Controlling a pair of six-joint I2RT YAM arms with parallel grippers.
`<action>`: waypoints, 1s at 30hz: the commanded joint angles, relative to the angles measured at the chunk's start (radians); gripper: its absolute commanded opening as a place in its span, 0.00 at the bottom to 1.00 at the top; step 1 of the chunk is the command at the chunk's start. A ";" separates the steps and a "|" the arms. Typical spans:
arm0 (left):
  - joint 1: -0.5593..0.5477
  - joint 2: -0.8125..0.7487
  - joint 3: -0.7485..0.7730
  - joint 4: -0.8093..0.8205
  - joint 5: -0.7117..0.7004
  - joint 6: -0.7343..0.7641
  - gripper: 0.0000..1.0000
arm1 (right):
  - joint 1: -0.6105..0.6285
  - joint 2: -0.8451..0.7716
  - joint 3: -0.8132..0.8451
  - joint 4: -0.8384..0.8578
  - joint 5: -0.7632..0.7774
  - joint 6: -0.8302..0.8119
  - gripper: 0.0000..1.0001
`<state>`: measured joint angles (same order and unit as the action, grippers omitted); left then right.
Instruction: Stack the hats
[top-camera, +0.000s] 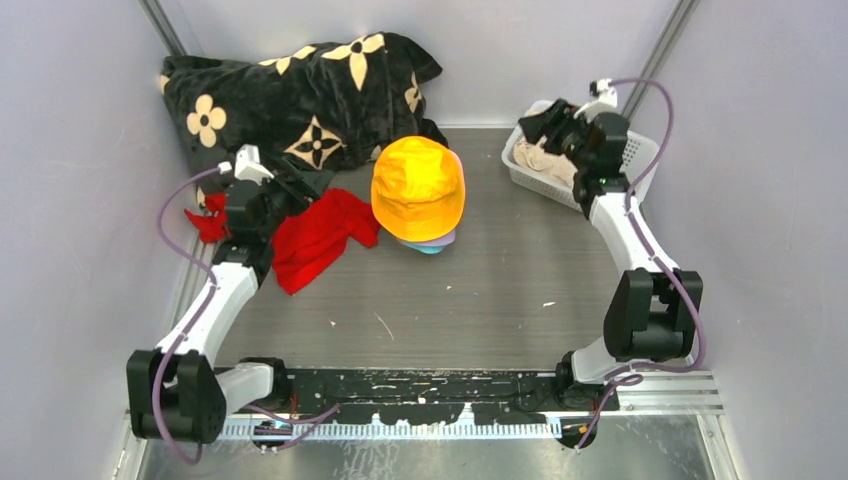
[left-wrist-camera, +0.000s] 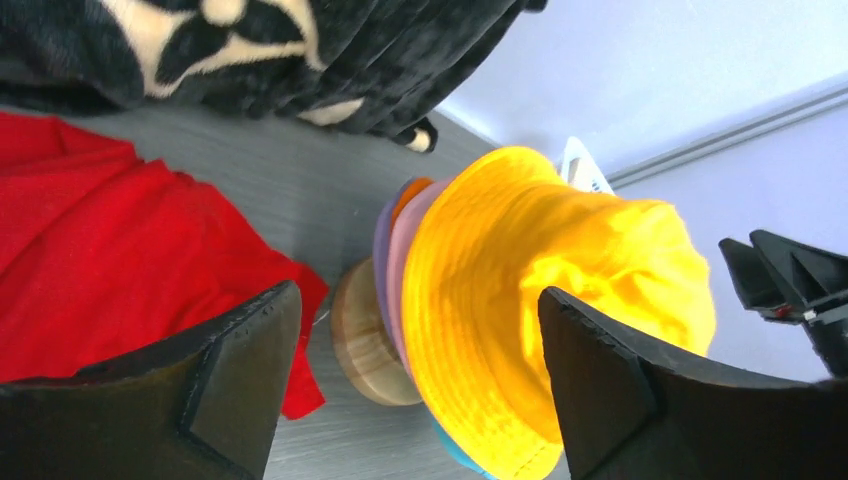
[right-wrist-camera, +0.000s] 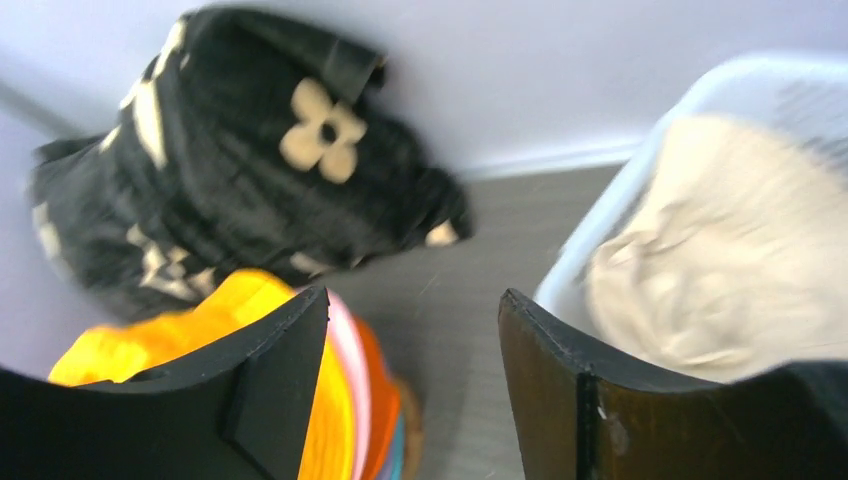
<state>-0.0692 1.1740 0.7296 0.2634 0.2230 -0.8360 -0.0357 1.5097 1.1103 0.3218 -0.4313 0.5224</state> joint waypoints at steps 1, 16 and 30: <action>-0.037 -0.068 0.091 -0.162 -0.062 0.142 0.93 | 0.006 0.031 0.230 -0.404 0.323 -0.264 0.69; -0.154 -0.077 0.088 -0.133 -0.091 0.186 0.97 | 0.014 0.393 0.518 -0.485 0.345 -0.364 0.82; -0.162 -0.061 0.047 -0.108 -0.092 0.177 0.97 | 0.050 0.592 0.646 -0.549 0.328 -0.379 0.75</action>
<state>-0.2272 1.1217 0.7803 0.1009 0.1486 -0.6720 -0.0036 2.0861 1.7000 -0.2153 -0.0959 0.1623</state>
